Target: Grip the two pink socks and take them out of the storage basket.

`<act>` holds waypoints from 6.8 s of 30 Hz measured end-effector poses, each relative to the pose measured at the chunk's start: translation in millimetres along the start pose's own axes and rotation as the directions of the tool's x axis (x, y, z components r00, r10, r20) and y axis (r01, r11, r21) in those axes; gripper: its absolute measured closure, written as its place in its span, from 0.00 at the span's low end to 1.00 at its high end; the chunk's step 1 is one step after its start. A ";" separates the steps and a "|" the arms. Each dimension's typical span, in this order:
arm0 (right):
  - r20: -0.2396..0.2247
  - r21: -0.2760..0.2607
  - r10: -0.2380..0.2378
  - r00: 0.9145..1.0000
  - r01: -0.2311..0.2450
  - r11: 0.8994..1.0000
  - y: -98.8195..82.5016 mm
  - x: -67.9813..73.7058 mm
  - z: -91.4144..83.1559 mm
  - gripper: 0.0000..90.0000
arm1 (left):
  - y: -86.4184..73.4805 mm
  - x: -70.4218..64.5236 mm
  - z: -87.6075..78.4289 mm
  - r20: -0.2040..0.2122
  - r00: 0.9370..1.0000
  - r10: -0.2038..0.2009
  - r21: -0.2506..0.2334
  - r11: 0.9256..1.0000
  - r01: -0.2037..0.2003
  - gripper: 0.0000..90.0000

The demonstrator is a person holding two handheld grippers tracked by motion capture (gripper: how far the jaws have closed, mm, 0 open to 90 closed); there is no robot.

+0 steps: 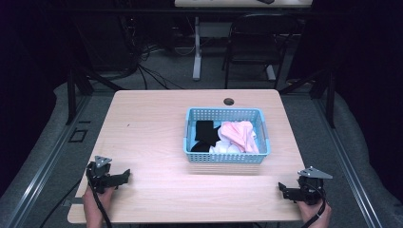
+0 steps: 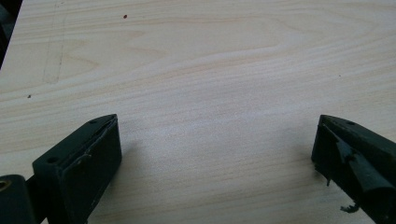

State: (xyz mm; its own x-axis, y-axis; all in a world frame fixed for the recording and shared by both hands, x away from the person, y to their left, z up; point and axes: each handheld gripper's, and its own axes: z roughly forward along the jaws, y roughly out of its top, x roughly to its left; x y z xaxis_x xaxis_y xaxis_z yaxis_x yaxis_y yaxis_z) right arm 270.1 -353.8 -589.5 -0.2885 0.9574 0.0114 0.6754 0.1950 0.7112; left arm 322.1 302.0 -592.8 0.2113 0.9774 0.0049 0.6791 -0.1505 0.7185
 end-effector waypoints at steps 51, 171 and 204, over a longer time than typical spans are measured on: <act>-0.019 0.137 -0.047 0.999 0.049 0.989 68.3 -2.3 -33.4 0.00 | 0.0 0.6 0.0 0.004 1.000 -0.005 0.002 1.000 0.005 0.02; -0.309 0.316 -0.199 0.930 0.298 0.901 282.8 104.0 66.6 0.96 | 0.3 1.0 0.2 0.010 1.000 -0.004 0.002 1.000 0.004 0.02; -0.335 0.239 -0.211 0.918 0.300 0.924 302.1 102.8 21.2 0.96 | 0.2 1.0 0.3 0.010 1.000 -0.004 0.002 1.000 0.004 0.02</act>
State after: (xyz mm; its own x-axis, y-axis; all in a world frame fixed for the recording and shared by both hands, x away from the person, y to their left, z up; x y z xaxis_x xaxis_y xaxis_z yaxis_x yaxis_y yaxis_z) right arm 458.8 -192.0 -388.5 -0.6350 0.7666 0.0954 0.6995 0.5181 0.4922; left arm 322.6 302.8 -592.9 0.2155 0.9765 -0.0053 0.6817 -0.1465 0.7168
